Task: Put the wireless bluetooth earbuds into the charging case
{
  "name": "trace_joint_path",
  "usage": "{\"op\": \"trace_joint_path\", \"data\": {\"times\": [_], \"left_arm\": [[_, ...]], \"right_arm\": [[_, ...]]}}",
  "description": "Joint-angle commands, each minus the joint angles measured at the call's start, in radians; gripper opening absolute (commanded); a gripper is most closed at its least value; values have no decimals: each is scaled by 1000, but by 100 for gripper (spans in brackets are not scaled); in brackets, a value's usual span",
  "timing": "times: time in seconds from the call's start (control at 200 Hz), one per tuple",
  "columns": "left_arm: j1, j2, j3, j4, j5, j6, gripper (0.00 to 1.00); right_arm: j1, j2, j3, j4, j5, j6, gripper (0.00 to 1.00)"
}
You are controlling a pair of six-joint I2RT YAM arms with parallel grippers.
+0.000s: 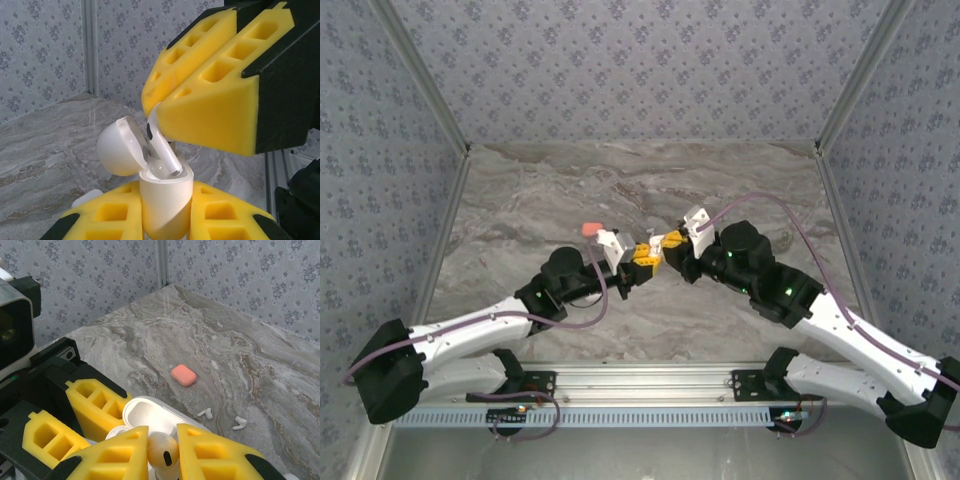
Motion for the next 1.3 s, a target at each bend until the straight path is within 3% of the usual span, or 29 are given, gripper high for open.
{"op": "trace_joint_path", "data": {"times": [0.0, 0.3, 0.46, 0.76, 1.064, 1.294], "left_arm": [[-9, 4, 32, 39, 21, 18, 0], [-12, 5, 35, 42, 13, 19, 0], [-11, 7, 33, 51, 8, 18, 0], [-12, 6, 25, 65, 11, 11, 0], [-13, 2, 15, 106, 55, -6, 0], [-12, 7, 21, 120, 86, -12, 0]], "right_arm": [[11, 15, 32, 16, -8, -18, 21], [16, 23, 32, -4, -29, -18, 22], [14, 11, 35, -27, -78, -12, 28], [-58, -30, 112, -63, -183, 64, 59], [-294, -79, 7, 5, -478, 272, 99], [-333, -23, -41, 133, -661, 391, 100]]}}
